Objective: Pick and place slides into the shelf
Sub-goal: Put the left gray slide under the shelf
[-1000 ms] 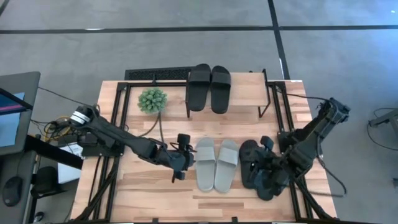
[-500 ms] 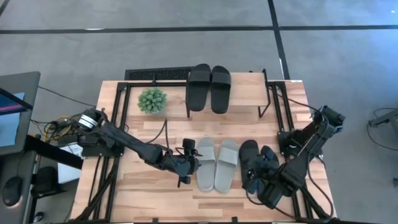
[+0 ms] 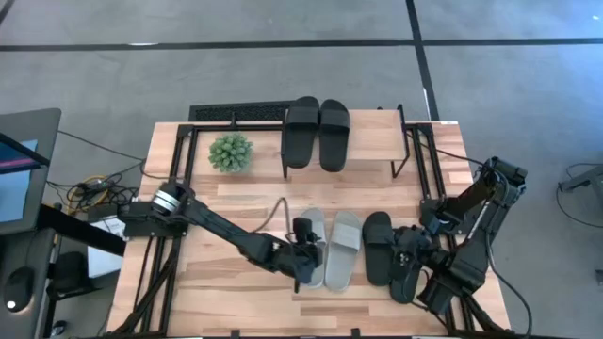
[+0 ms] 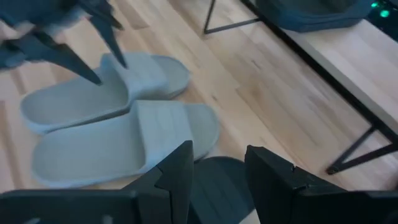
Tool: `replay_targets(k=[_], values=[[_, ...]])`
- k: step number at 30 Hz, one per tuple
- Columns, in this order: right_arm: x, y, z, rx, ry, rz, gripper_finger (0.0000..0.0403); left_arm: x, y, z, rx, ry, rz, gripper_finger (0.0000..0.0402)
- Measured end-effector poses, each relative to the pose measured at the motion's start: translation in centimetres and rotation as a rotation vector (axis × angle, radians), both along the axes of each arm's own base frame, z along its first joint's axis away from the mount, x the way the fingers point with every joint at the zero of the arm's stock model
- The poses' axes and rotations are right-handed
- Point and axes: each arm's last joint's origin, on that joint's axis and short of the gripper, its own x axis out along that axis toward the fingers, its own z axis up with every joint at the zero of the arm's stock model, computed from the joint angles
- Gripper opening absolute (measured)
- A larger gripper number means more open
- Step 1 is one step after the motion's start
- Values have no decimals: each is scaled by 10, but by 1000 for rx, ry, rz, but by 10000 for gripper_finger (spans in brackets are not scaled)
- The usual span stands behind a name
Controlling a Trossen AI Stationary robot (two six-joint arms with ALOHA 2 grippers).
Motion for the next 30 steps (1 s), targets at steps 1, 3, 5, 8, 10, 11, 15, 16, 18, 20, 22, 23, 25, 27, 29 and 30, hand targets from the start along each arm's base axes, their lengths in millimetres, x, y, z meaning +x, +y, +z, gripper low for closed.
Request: replay_targets(k=[1, 3, 5, 8, 10, 11, 15, 16, 18, 20, 22, 23, 25, 27, 29, 30], values=[[-3, 2, 0, 6, -1, 10, 134, 3, -1, -4, 16, 34, 15, 180], [-7, 3, 2, 18, -6, 21, 134, 13, -3, -9, 54, 62, 56, 180], [-10, 6, 1, 31, -17, 25, 134, 18, -5, -9, 94, 85, 98, 180], [-15, 9, 1, 49, -34, 28, 134, 26, -6, -7, 103, 91, 125, 180], [-16, 11, 0, 61, -45, 19, 134, 24, -3, -8, 102, 124, 131, 180], [-17, 12, 0, 66, -49, 18, 134, 25, -2, -8, 79, 117, 136, 180], [-20, 15, -1, 89, -68, 17, 134, 21, 2, -10, 68, 161, 176, 180], [-20, 15, -1, 94, -73, 18, 134, 20, 3, -10, 66, 169, 182, 180], [-20, 15, -1, 95, -75, 16, 134, 18, 3, -11, 67, 187, 189, 180], [-20, 15, -1, 97, -77, 16, 134, 15, 3, -12, 62, 204, 204, 180], [-20, 15, -1, 95, -80, 16, 134, 14, 4, -13, 52, 211, 227, 180], [-20, 15, -1, 93, -83, 18, 134, 13, 5, -13, 45, 213, 240, 180], [-20, 15, 0, 87, -95, 22, 134, 11, 6, -14, 33, 218, 264, 172], [-20, 15, 0, 85, -100, 25, 134, 11, 7, -14, 23, 216, 286, 150], [-20, 15, 0, 85, -100, 25, 134, 10, 9, -14, 17, 217, 304, 113], [-20, 15, 0, 84, -100, 25, 134, 10, 11, -14, 18, 216, 314, 89]])
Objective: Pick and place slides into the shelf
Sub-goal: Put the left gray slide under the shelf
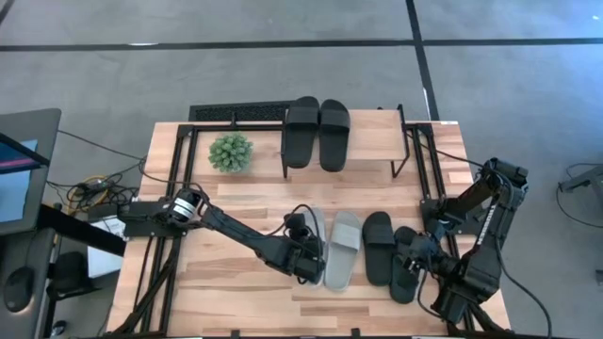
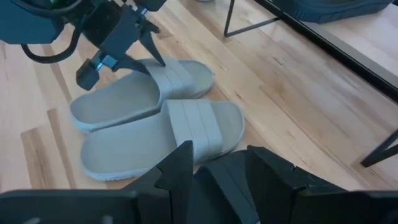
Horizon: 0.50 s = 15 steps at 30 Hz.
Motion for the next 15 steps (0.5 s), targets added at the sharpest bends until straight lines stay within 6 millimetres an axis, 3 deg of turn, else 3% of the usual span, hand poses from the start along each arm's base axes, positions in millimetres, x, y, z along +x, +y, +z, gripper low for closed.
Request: replay_targets(k=[3, 15], values=[[0, 0, 0, -3, 3, 4, 134, 1, 4, 1, 13, -9, 17, 19], [1, 3, -1, 30, -13, 6, 134, 8, 41, 2, 146, 29, 85, 3]])
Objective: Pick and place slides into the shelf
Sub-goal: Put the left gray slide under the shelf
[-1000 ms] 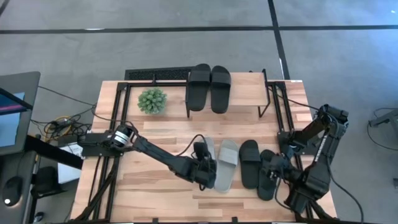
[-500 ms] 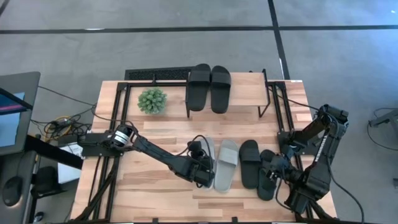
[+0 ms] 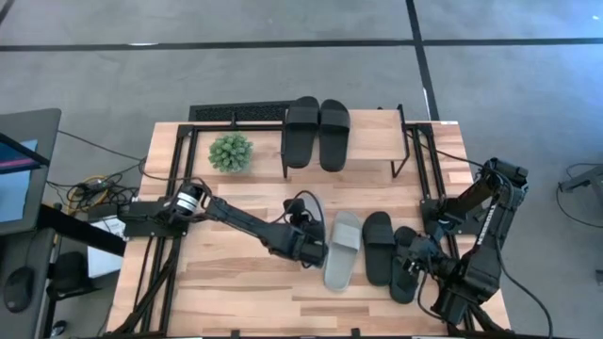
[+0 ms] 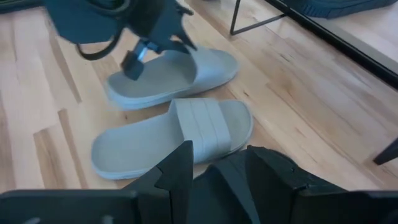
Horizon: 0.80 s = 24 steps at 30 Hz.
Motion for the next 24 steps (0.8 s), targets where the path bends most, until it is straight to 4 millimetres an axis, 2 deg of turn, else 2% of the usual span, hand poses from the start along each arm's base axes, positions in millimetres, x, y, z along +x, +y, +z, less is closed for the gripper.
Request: replay_targets(k=[13, 17, 20, 24], values=[[0, 0, 0, 5, -2, 0, 134, 13, 73, 0, 97, 183, -21, 1], [0, 0, 0, 5, -2, 0, 134, 16, 95, 0, 70, 191, 5, 1], [0, 0, 0, 5, -2, 0, 134, 16, 104, 0, 46, 194, 21, 8], [0, 0, 0, 5, -2, 0, 134, 15, 105, -1, 49, 219, 2, 31]])
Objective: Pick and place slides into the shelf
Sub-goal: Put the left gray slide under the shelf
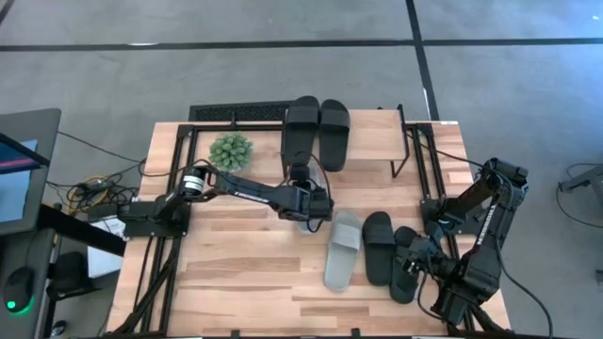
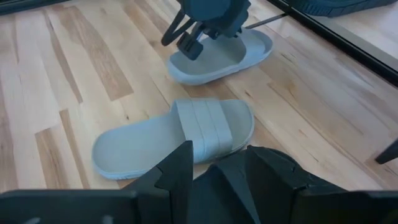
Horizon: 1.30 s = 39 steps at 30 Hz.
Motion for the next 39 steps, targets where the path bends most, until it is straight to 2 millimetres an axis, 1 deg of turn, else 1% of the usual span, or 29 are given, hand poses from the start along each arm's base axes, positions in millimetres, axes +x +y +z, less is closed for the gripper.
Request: replay_targets(k=[18, 22, 27, 31, 37, 39], values=[[0, -1, 0, -10, 1, 4, 134, -1, -1, -1, -54, 0, 7, 102], [1, -1, 0, -9, 1, 3, 134, -3, -5, -2, -60, 5, 16, 117], [1, 0, 0, -9, 1, 3, 134, -4, -13, -2, -66, -7, 21, 132], [1, 0, 0, -11, 2, 6, 134, -5, -24, -2, -74, -31, 25, 140], [2, 2, 0, -35, 24, 52, 134, -8, -52, -2, -95, -48, -7, 142], [3, 1, 0, -43, 32, 59, 134, -11, -62, 0, -97, -54, -18, 142]])
